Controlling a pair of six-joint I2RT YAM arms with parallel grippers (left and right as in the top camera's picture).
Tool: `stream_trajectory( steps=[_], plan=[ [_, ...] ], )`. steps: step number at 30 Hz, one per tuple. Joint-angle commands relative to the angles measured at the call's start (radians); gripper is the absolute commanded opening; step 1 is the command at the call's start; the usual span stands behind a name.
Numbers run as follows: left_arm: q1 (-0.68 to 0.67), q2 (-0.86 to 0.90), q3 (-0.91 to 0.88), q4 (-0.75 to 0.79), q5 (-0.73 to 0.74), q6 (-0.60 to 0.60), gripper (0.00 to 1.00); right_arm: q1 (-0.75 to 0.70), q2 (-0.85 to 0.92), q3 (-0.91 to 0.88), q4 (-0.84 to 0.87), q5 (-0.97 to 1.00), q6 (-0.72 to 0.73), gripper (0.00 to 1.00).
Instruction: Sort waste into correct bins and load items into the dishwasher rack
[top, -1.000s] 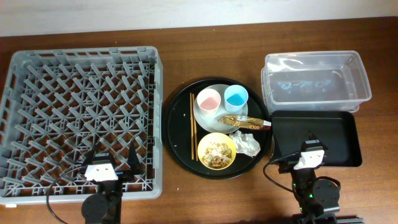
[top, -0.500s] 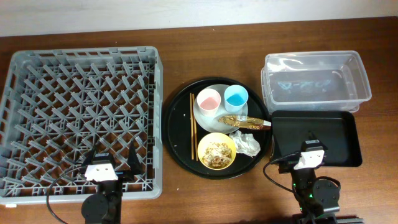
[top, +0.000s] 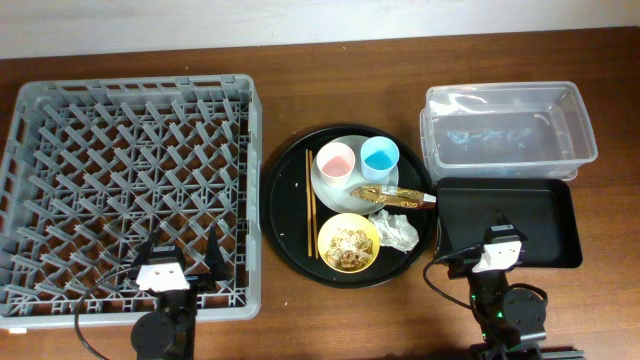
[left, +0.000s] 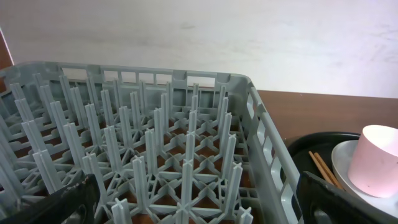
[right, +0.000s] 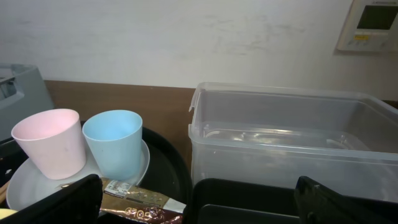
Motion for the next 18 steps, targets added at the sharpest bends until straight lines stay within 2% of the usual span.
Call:
stream_trajectory(
  steps=[1,11,13,16,18],
  plan=[
    [0.0,-0.005,-0.002,-0.005,0.019,0.012,0.99,-0.004,-0.007,-0.005,-0.005,0.016,0.0,0.99],
    [0.0,-0.005,-0.002,-0.004,0.016,0.013,0.99,-0.004,-0.007,-0.005,-0.005,0.016,0.0,0.99],
    [0.001,-0.005,-0.002,0.039,-0.015,0.012,0.99,-0.004,-0.007,-0.005,-0.005,0.016,0.0,0.99],
    [0.001,-0.005,-0.002,0.051,0.068,0.012,0.99,-0.004,-0.007,-0.005,-0.005,0.016,0.0,0.99],
    [0.001,-0.005,0.003,0.137,0.231,0.011,0.99,-0.004,-0.007,-0.005,-0.005,0.016,0.0,0.98]
  ],
)
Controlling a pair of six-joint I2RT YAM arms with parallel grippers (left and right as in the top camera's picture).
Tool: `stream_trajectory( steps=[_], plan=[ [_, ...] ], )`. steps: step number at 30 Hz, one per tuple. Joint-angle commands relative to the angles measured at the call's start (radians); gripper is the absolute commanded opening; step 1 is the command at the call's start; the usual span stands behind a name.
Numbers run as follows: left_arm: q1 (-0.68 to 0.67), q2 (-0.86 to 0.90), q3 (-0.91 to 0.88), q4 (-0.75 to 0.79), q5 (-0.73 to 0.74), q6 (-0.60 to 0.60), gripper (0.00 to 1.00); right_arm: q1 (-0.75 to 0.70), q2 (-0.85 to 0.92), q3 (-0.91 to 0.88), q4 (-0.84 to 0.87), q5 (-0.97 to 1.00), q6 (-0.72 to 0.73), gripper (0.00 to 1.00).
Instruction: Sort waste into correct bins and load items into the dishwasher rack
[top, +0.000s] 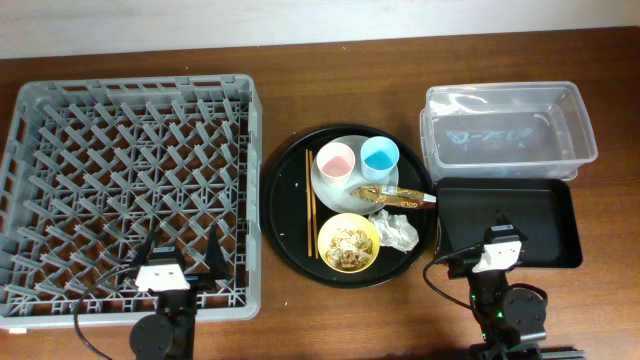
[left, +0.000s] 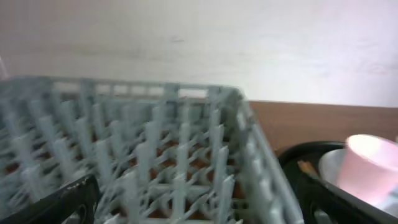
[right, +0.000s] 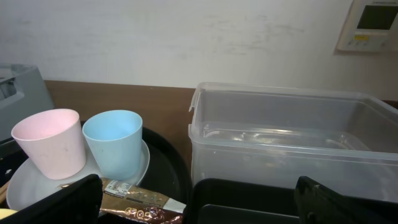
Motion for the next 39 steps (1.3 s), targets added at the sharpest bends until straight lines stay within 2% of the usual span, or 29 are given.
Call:
stream_trajectory(
  steps=[1,3,6,9,11,13,15,17,18,20,21,22,23,26,27,31,33,35,36,39],
  plan=[
    [0.0,-0.005,0.027,0.088,0.227,-0.037,0.99,-0.004,-0.007,-0.005,-0.005,0.016,0.001,0.99],
    [0.001,0.01,0.171,-0.007,0.239,-0.143,0.99,-0.004,-0.007,-0.005,-0.005,0.016,0.001,0.99],
    [0.0,0.127,0.484,-0.262,0.245,-0.139,0.99,-0.004,-0.007,-0.005,-0.005,0.016,0.001,0.99],
    [0.0,0.455,0.979,-0.666,0.365,-0.042,0.99,-0.004,-0.007,-0.005,-0.005,0.016,0.001,0.99],
    [0.0,0.725,1.316,-1.004,0.423,-0.035,0.99,-0.004,-0.007,-0.005,-0.005,0.016,0.001,0.99],
    [0.0,0.951,1.584,-1.255,0.419,-0.033,0.99,-0.004,-0.007,-0.005,-0.005,0.016,0.001,0.99],
    [0.0,1.123,1.761,-1.322,0.436,-0.037,0.99,-0.004,-0.007,-0.005,-0.005,0.016,0.001,0.99],
    [0.0,1.239,1.848,-1.379,0.53,-0.04,0.99,-0.004,-0.007,-0.005,-0.005,0.016,0.001,0.99],
    [0.0,1.29,1.862,-1.355,0.578,-0.04,0.99,-0.004,-0.007,-0.005,-0.005,0.016,0.001,0.99],
    [-0.002,1.356,1.857,-1.341,0.581,-0.04,0.99,-0.004,-0.007,-0.005,-0.005,0.016,0.001,0.99],
    [-0.014,1.395,1.849,-1.36,0.584,-0.04,0.9,-0.004,-0.007,-0.005,-0.005,0.016,0.001,0.99],
    [-0.04,1.436,1.835,-1.397,0.583,-0.04,0.67,-0.004,-0.007,-0.005,-0.005,0.016,0.001,0.99],
    [-0.095,1.484,1.798,-1.419,0.537,-0.04,0.61,-0.004,-0.007,-0.005,-0.005,0.016,0.001,0.99],
    [-0.244,1.544,1.675,-1.357,0.33,-0.144,0.56,-0.004,-0.007,-0.005,-0.005,0.016,0.001,0.99],
    [-0.313,1.562,1.61,-1.299,0.253,-0.197,0.49,-0.004,-0.007,-0.005,-0.005,0.016,0.001,0.99],
    [-0.465,1.608,1.443,-1.119,0.076,-0.306,0.48,-0.004,-0.007,-0.005,-0.005,0.016,0.001,0.99],
    [-0.509,1.628,1.372,-1.028,-0.004,-0.364,0.43,-0.004,-0.007,-0.005,-0.005,0.016,0.001,0.99],
    [-0.537,1.655,1.337,-0.964,-0.019,-0.367,0.25,-0.004,-0.007,-0.005,-0.005,0.016,0.001,0.99],
    [-0.545,1.667,1.326,-0.943,-0.02,-0.373,0.22,-0.004,-0.007,-0.005,-0.005,0.016,0.001,0.99],
    [-0.556,1.699,1.298,-0.876,-0.021,-0.389,0.21,-0.004,-0.007,-0.005,-0.005,0.016,0.001,0.99]
  ],
)
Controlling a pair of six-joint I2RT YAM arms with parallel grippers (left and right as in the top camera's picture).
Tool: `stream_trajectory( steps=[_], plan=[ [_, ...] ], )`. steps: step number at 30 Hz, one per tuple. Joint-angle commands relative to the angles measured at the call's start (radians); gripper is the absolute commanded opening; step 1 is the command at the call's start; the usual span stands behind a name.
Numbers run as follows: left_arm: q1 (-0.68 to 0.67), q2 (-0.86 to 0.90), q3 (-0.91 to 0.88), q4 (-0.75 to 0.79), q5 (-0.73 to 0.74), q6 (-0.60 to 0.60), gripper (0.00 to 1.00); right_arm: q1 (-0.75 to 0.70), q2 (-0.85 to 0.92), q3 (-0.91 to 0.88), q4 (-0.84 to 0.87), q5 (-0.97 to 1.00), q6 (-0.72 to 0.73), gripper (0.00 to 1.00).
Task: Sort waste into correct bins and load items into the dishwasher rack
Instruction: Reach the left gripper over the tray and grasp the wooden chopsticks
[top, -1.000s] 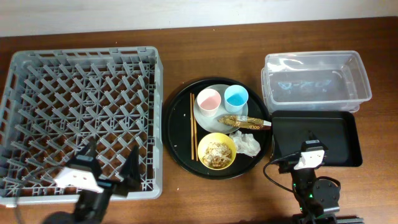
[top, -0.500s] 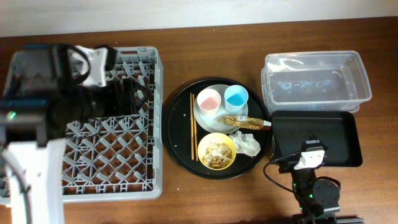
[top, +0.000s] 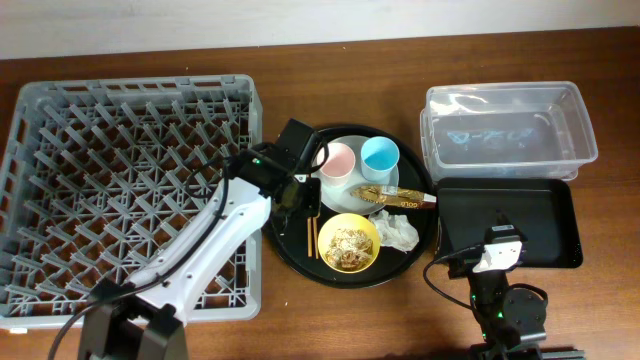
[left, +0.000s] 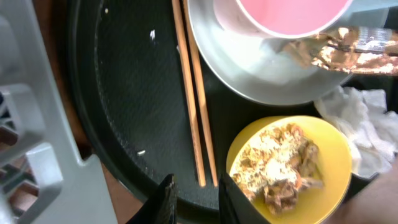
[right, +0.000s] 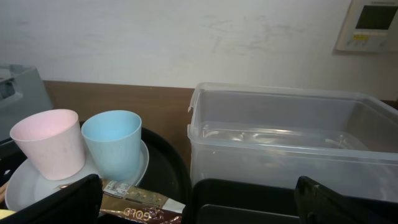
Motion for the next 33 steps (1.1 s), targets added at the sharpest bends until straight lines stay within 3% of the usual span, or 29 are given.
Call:
stream_trajectory(
  steps=[1,5,33],
  plan=[
    [-0.01,0.045,-0.026,0.043,-0.046,-0.039,0.21,-0.004,-0.006,-0.005,-0.006,0.012,0.0,0.99],
    [-0.011,0.08,-0.026,0.042,-0.06,-0.061,0.14,-0.004,-0.006,-0.005,-0.006,0.012,0.0,0.99],
    [-0.041,0.311,-0.027,0.211,-0.12,-0.132,0.16,-0.004,-0.006,-0.005,-0.005,0.012,0.0,0.99]
  ],
)
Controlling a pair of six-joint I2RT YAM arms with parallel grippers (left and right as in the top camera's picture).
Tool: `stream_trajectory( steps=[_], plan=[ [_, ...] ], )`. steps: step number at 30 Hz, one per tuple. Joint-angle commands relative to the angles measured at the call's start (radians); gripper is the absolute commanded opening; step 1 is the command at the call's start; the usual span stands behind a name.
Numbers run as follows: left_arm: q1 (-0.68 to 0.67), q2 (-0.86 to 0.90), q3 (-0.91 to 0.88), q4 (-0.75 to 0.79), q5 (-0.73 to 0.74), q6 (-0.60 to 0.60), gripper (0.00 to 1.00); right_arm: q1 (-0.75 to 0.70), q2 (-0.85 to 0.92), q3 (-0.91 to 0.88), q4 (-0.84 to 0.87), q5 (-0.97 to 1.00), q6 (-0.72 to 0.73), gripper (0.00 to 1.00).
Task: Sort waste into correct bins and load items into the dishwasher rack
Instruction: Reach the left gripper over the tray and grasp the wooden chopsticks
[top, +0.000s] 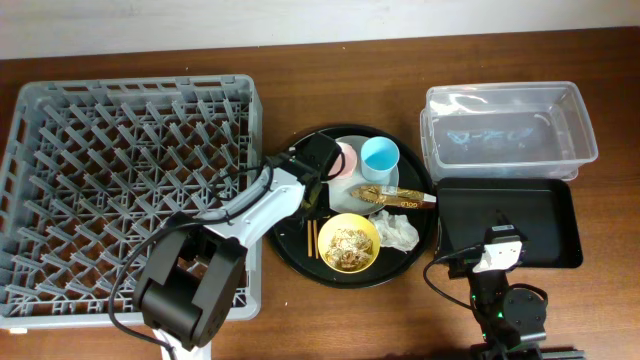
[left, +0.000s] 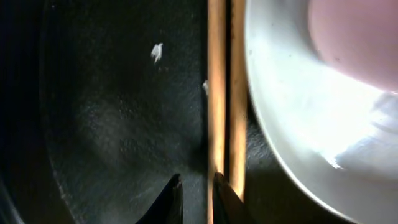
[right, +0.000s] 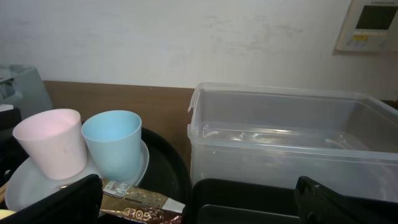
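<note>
Two wooden chopsticks (left: 217, 93) lie side by side on the black round tray (top: 290, 240), left of the white plate (left: 292, 137) that carries the pink cup (top: 345, 155) and blue cup (top: 380, 157). My left gripper (left: 196, 183) hovers low over the tray; only a narrow gap separates its jaws, with bare tray showing in it. The right one of its fingertips (left: 219, 186) overlaps the left chopstick. My right gripper (right: 199, 205) stands wide open and holds nothing, at the near end of the black bin (top: 510, 200).
The grey dishwasher rack (top: 135, 88) fills the left side. On the tray are a yellow bowl of food scraps (top: 348, 243), a gold wrapper (top: 400, 195) and a crumpled tissue (top: 398, 232). A clear plastic bin (top: 505, 130) stands behind the black bin.
My left gripper has come down closer to the tray, so the chopsticks now fill its view and its right fingertip meets the left stick. The right arm has not moved.
Both grippers were parked wide open at the table's front, the left one over the rack's near edge. Then the left wrist view blurred and had swung right. Later the left arm reached over the tray with jaws narrowed above the chopsticks, and now sits low over them.
</note>
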Motion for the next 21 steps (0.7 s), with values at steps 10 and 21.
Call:
stream_trajectory(
  steps=[10,21],
  plan=[
    [-0.033,0.023,-0.022,0.021,-0.009,-0.013,0.16,-0.004,-0.006,-0.005,-0.005,0.012,0.0,0.99],
    [-0.034,0.023,-0.04,0.004,-0.06,-0.013,0.31,-0.004,-0.006,-0.005,-0.005,0.012,0.0,0.99]
  ],
)
